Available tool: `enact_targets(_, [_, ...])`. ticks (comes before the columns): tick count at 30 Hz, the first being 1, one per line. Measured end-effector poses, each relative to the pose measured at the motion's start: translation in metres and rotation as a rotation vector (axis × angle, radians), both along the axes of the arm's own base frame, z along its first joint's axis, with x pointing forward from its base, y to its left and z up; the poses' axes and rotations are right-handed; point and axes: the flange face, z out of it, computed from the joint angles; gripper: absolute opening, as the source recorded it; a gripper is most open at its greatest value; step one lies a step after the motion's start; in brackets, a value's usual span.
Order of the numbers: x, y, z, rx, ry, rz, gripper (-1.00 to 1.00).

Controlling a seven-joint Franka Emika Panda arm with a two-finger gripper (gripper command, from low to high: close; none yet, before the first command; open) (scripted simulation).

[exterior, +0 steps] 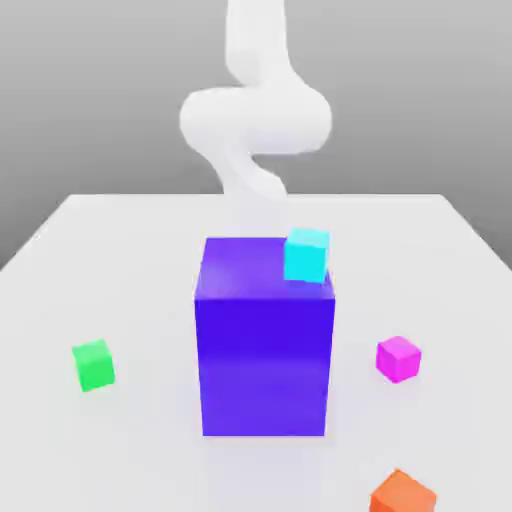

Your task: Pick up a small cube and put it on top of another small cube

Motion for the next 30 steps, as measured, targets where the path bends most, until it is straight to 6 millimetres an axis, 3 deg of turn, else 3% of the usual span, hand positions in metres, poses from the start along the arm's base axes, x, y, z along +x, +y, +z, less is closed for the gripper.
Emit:
enact_targets(4, [0.029,0.058,-0.099,-0.006,0.143,0.094,0.0])
enact_targets(9, [0.022,0.124,-0.224,-0.037,0.318,0.204,0.0])
enact_targets(13, [-0.017,0.167,-0.325,-0.084,0.465,0.293,0.0])
enact_targets(18, [-0.108,0.193,-0.452,-0.184,0.665,0.408,0.0])
enact_targets(20, [-0.125,0.198,-0.479,-0.205,0.691,0.435,0.0])
enact_targets(26, [-0.129,0.195,-0.53,-0.2,0.704,0.431,0.0])
enact_targets(27, [-0.129,0.195,-0.535,-0.201,0.703,0.431,-1.0])
enact_targets(30, [-0.129,0.195,-0.534,-0.201,0.703,0.432,-1.0])
